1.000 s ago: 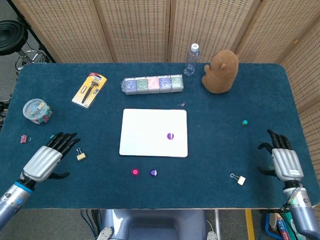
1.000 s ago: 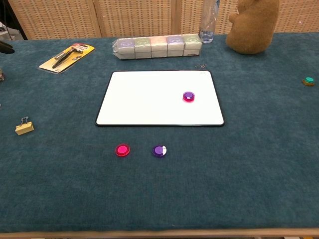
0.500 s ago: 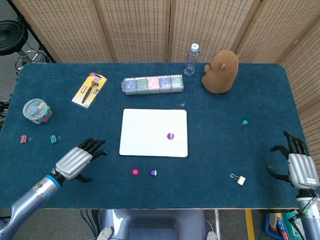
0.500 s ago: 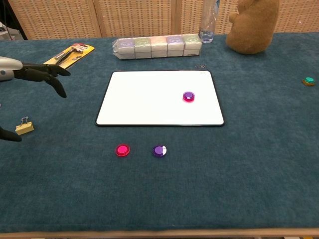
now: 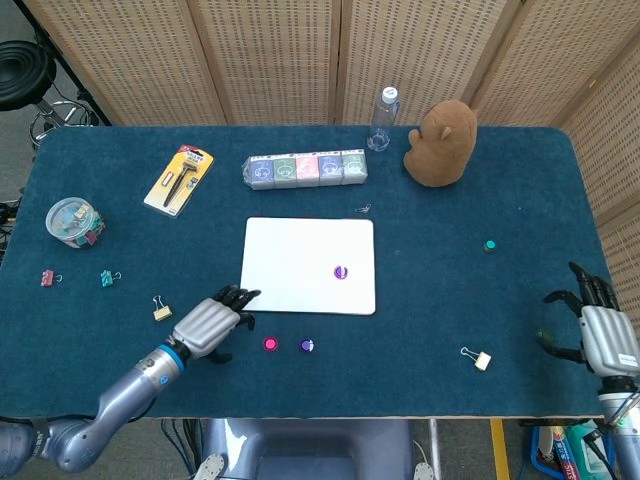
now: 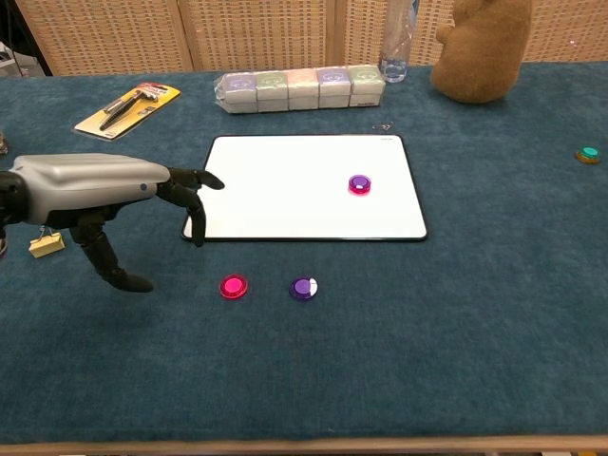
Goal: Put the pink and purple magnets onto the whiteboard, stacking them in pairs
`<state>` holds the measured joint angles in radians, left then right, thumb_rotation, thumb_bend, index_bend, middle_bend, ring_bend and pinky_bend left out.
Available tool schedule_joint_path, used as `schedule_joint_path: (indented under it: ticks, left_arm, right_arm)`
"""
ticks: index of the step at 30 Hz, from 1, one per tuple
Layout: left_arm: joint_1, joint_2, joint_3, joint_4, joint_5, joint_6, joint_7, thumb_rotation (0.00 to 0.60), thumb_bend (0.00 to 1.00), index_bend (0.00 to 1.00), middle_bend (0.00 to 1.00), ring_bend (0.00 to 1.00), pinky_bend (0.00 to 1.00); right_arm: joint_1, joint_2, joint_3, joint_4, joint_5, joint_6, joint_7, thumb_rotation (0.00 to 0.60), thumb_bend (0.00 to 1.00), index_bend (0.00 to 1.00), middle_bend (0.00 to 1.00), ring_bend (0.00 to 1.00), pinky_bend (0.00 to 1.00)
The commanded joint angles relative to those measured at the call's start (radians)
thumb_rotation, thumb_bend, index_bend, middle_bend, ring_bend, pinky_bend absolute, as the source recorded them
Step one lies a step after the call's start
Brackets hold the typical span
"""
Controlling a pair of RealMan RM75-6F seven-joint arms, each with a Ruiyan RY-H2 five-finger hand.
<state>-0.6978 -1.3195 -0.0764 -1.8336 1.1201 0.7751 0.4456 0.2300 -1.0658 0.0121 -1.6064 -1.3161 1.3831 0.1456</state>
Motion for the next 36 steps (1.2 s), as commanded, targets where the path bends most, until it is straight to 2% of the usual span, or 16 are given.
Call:
schedule_joint_path:
  ticks: [1,12,36]
  left_arm:
    - [-0.036,-0.034,0.000,0.016,-0.047,-0.012,0.037,0.600,0.20,0.39,0.00,0.00,0.00]
    - [-0.112,-0.150,0.022,0.063,-0.129,0.061,0.191,0.600,0.24,0.42,0.00,0.00,0.00]
    - [-0.151,-0.264,0.058,0.136,-0.158,0.105,0.207,0.600,0.24,0.43,0.00,0.00,0.00]
  right_arm:
    - [-0.001,0.002,0.004,-0.002,-0.003,-0.020,0.021,0.600,0.18,0.37,0.00,0.00,0.00]
    - [-0.008,0.006,0.022,0.005,-0.013,-0.060,0.044,0.600,0.18,0.38,0.00,0.00,0.00]
    - [-0.030,0.013,0.056,0.010,-0.029,-0.078,0.070,0.600,0.18,0.39,0.00,0.00,0.00]
